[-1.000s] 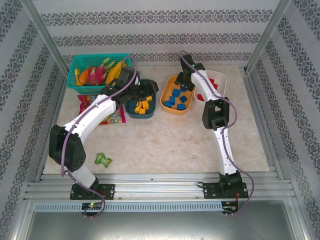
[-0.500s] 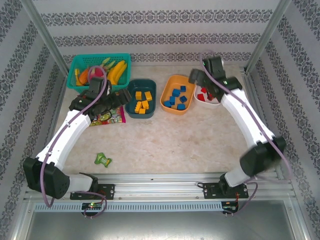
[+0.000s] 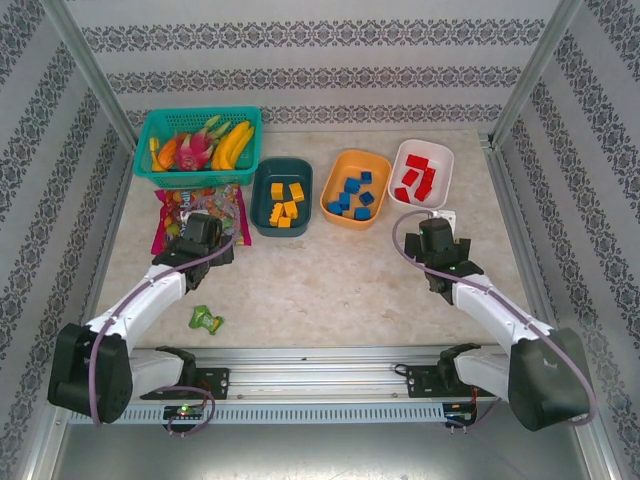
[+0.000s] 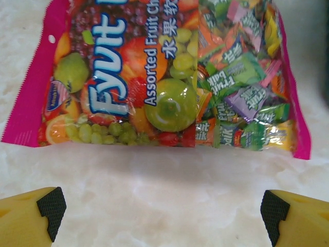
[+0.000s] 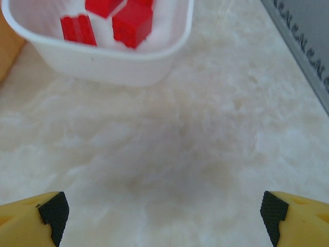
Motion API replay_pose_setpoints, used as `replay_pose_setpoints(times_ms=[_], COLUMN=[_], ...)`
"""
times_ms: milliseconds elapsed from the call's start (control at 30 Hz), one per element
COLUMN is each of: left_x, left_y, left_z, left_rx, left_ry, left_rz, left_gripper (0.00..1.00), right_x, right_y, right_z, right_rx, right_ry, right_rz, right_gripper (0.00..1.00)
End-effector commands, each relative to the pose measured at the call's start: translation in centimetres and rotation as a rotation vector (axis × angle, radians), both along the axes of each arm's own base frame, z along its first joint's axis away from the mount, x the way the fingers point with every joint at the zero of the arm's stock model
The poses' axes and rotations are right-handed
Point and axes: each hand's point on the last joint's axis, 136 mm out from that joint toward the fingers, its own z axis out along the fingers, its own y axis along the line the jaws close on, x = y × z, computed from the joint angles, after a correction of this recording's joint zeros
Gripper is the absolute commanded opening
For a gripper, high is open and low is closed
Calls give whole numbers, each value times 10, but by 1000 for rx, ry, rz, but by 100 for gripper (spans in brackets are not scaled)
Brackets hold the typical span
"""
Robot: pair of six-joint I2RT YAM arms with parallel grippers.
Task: Sort the legos into containers by color
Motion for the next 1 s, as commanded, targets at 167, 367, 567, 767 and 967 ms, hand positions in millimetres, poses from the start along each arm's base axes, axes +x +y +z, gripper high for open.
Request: replay_pose_setpoints(times_ms=[167, 367, 567, 767, 967], left_x=[77, 102, 98, 79, 80], left_y=[3, 15, 21, 29, 28], left_z=[6, -20, -15, -17, -16], left_rx=[25, -7, -72, -44, -31], left_ry=[-184, -202, -324, -444, -459], left_rz=[-101, -131, -163, -113, -115], left_gripper=[100, 100, 100, 100, 100], right_x=[63, 83, 64, 68, 68], right_y=[-5, -12, -17, -15, -15], right_z=[8, 7, 4, -1, 0], right_rx=[-33, -36, 31, 30, 24], right_ry=[-208, -233, -378, -374, -382], right_rz=[52, 95, 111, 122, 120], right_gripper=[98, 98, 98, 98, 98])
